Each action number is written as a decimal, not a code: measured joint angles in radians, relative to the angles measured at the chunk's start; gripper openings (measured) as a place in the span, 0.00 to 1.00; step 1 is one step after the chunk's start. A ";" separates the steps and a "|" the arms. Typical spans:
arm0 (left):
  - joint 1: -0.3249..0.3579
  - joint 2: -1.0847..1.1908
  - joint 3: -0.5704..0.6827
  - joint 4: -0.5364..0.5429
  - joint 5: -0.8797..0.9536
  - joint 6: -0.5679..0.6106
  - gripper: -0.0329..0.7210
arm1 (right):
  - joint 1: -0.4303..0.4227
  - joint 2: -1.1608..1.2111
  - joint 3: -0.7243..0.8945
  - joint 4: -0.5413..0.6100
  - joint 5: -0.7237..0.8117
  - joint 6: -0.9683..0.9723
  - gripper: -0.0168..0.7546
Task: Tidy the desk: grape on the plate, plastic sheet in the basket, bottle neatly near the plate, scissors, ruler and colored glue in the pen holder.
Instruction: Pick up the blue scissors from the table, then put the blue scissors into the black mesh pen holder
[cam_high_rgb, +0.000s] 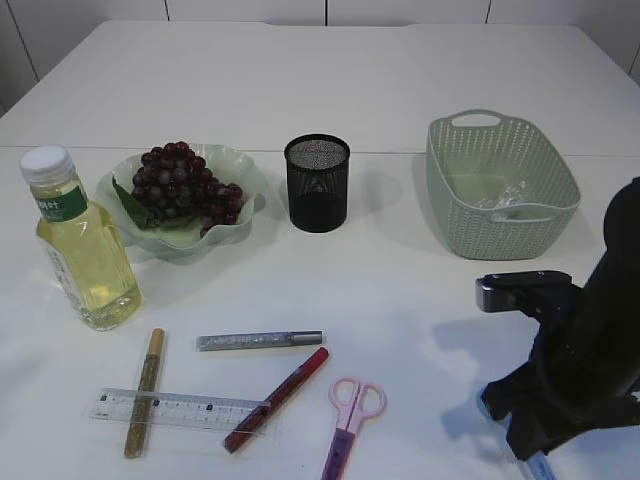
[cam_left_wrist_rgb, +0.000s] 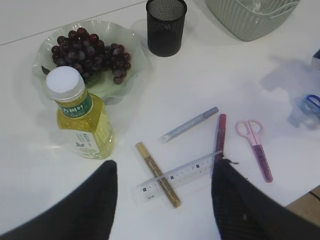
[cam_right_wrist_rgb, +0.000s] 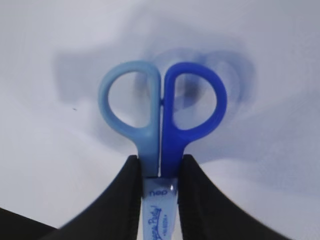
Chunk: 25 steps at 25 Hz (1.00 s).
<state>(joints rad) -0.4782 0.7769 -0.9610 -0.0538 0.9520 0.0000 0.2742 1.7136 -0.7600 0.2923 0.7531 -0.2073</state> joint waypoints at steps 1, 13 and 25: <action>0.000 0.000 0.000 -0.004 0.000 0.000 0.62 | 0.000 0.000 -0.013 0.019 0.001 -0.030 0.27; 0.000 0.000 0.000 -0.035 0.012 0.000 0.62 | 0.000 -0.089 -0.047 0.212 -0.126 -0.275 0.27; 0.000 0.000 -0.002 -0.040 0.014 0.000 0.62 | 0.002 -0.238 -0.047 0.233 -0.337 -0.333 0.26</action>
<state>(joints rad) -0.4782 0.7769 -0.9627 -0.0935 0.9658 0.0000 0.2759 1.4752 -0.8068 0.5254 0.4164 -0.5400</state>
